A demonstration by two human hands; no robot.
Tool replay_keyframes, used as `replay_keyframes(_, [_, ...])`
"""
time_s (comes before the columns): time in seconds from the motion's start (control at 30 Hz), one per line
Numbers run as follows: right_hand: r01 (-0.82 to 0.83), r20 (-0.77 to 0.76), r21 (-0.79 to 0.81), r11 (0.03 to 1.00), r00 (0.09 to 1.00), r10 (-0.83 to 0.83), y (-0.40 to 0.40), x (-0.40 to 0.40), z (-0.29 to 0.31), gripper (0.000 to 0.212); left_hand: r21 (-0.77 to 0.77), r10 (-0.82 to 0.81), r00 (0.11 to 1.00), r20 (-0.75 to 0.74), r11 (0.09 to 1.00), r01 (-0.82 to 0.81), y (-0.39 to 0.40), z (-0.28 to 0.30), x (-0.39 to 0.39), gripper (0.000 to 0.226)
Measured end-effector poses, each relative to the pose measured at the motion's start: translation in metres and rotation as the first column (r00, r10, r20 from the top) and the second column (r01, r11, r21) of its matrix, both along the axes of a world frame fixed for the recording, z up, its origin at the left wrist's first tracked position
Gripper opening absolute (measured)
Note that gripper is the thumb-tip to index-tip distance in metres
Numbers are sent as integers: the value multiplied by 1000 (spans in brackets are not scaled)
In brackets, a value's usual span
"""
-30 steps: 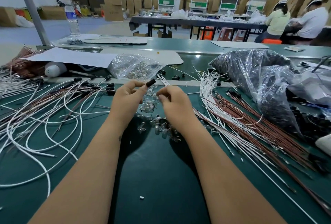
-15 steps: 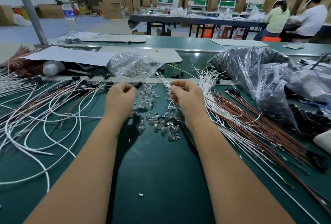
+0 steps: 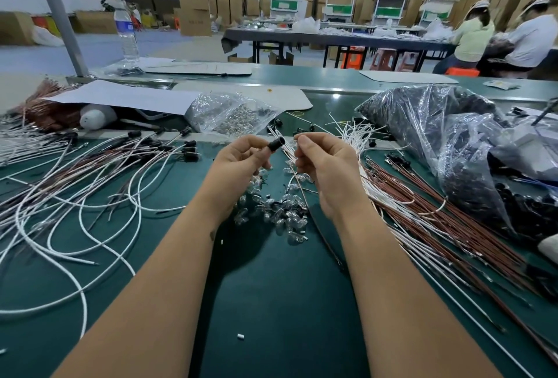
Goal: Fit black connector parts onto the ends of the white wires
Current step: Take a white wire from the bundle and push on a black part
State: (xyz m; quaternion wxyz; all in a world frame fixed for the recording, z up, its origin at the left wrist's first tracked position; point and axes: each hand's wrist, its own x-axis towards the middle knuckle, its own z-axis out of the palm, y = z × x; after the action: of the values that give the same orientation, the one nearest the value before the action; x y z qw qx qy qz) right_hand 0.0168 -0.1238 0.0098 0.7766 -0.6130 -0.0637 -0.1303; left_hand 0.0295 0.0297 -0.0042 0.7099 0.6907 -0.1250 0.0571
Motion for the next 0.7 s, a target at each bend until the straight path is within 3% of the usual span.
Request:
replay_keyframes(0.33, [13,19,-13,1000,1000,-13,1,0,-1,7,98,62,995,82,993,-70,0,-1,0,16])
replay_keyframes(0.57, [56,63,-225,973,997,-42,3,2,-6,10,236,96,987,132,964,-126,0,-3,1,7])
replay_keyframes(0.7, [73,53,-227,971,997,-62,4,3,-8,11,280,114,980,163,947,-157,1,-3,0,7])
